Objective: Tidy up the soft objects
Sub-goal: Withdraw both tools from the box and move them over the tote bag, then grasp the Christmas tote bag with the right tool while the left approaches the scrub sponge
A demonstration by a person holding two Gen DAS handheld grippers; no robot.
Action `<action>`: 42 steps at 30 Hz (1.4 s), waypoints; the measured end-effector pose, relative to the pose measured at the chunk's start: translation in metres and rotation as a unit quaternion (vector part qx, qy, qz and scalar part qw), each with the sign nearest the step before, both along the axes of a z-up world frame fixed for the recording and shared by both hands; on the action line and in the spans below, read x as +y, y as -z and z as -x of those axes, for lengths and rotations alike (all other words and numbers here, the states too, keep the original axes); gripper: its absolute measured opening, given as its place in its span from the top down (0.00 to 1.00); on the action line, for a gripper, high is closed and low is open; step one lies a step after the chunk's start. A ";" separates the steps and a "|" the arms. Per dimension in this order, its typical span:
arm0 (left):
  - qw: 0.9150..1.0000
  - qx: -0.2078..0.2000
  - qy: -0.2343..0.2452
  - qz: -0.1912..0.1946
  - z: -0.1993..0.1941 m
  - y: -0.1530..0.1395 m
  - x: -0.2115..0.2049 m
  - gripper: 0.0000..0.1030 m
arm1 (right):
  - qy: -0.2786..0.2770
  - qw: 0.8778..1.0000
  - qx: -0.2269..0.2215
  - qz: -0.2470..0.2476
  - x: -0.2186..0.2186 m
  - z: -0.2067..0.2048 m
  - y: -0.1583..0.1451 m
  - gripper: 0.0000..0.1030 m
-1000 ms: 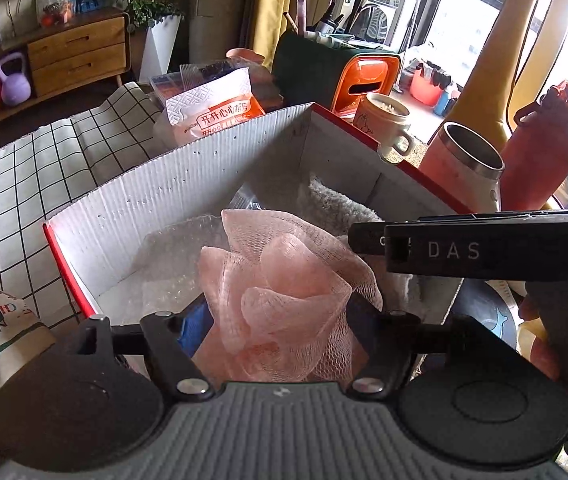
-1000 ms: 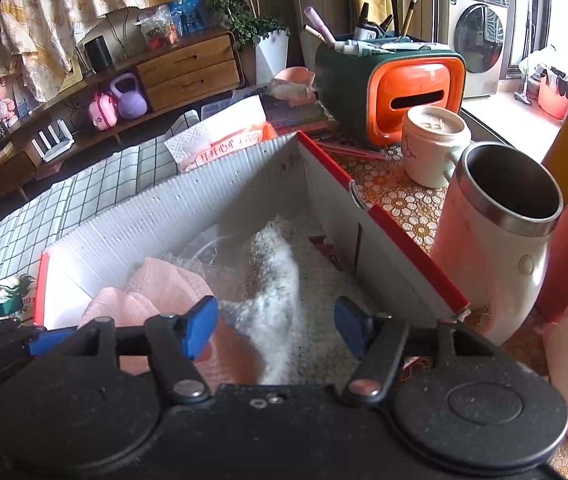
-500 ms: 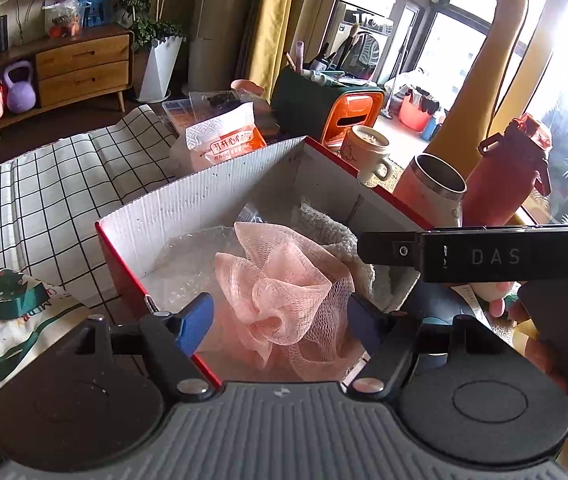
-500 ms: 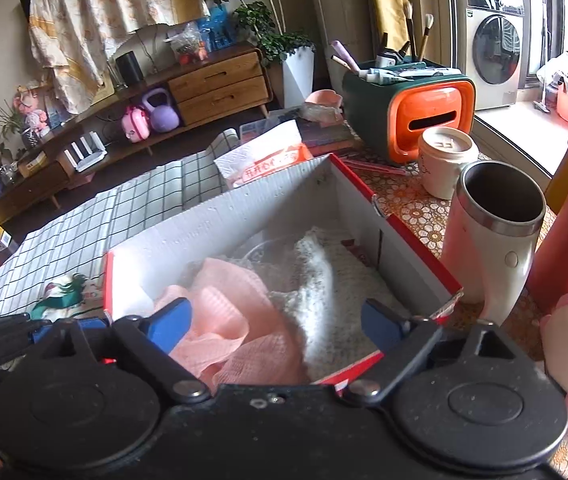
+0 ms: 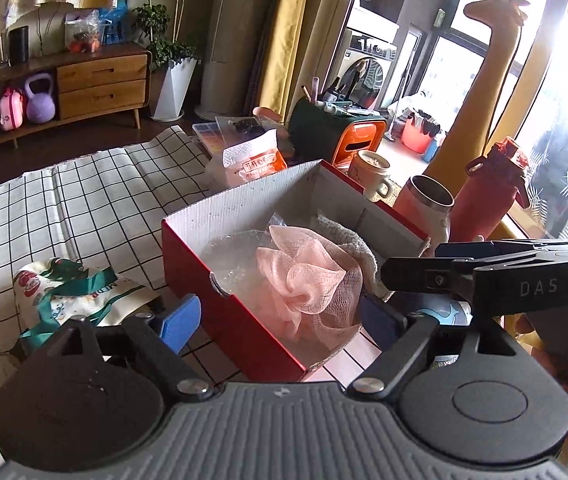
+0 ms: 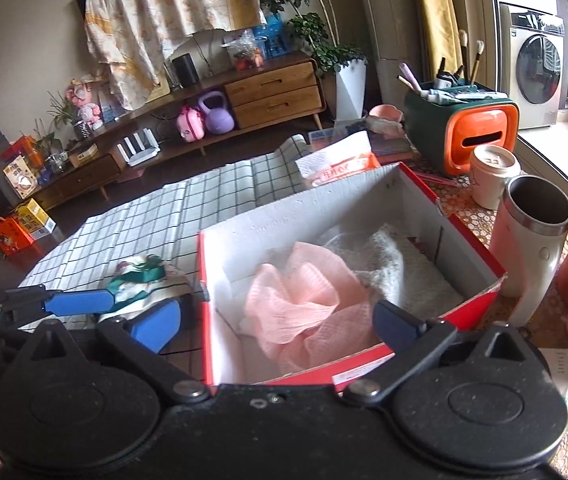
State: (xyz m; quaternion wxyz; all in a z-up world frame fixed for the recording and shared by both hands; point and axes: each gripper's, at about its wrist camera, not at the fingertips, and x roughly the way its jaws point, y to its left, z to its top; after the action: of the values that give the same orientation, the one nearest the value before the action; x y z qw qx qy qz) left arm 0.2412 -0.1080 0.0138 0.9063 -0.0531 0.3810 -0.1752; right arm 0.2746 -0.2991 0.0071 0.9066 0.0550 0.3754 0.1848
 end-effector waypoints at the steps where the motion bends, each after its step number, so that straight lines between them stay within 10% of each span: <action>1: 1.000 -0.001 -0.001 0.001 0.003 -0.002 0.005 0.09 | -0.002 1.000 -0.003 0.000 0.002 0.003 -0.002 0.00; 23: 0.996 -0.036 -0.064 0.043 0.060 -0.025 0.129 0.00 | -0.090 0.995 -0.026 0.028 0.082 0.042 -0.010 0.00; 42: 0.994 -0.039 -0.104 -0.012 0.063 0.031 0.193 0.00 | -0.186 0.978 -0.024 0.095 0.182 0.006 0.023 0.08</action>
State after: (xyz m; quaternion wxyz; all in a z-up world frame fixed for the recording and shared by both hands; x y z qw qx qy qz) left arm 0.1781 0.0845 -0.0174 0.9342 -0.0750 0.3400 -0.0778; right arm 0.2683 -0.1167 -0.0155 0.8665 -0.1066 0.3727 0.3145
